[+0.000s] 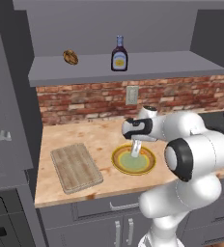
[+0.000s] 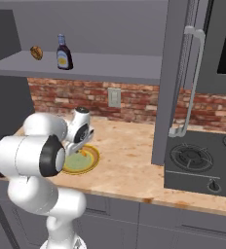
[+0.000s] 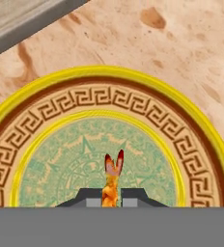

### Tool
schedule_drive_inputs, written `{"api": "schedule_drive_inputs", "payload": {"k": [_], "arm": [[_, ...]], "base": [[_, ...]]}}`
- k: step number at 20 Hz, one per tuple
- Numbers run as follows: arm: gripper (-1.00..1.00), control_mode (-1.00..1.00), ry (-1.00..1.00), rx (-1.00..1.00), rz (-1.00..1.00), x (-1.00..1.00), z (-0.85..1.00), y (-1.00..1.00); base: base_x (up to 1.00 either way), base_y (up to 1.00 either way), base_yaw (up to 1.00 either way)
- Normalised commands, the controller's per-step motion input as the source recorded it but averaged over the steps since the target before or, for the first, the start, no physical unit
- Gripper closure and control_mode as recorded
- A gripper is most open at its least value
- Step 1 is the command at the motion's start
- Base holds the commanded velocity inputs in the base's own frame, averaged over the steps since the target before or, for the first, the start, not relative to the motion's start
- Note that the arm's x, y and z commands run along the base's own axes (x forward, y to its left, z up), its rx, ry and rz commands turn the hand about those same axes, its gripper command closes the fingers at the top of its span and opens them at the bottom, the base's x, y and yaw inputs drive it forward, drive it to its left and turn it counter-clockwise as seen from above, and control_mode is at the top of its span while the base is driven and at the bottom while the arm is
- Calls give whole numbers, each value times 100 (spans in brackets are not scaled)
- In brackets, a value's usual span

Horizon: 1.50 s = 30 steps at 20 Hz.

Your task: Pick the shrimp from the plate and place it on the cutting board. Then pick the condiment bottle from the cabinet and place it next to the cutting board.

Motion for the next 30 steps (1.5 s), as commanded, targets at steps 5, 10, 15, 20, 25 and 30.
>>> {"api": "schedule_drive_inputs", "payload": {"k": [5, 10, 15, 20, 25, 30], "arm": [[100, -100, 0, 2, 0, -14, 16, 24], [100, -100, 0, 0, 0, -11, 12, 27], [100, -100, 0, 0, 0, -11, 14, 30], [100, -100, 0, 0, 0, -7, 14, 32], [100, -100, 0, 0, 0, -5, 11, 35], [100, -100, 0, 0, 0, -7, 8, 35]], "base": [[0, 0, 0], [0, 0, 0], [0, 0, 0], [0, 0, 0], [0, 0, 0], [0, 0, 0]]}}
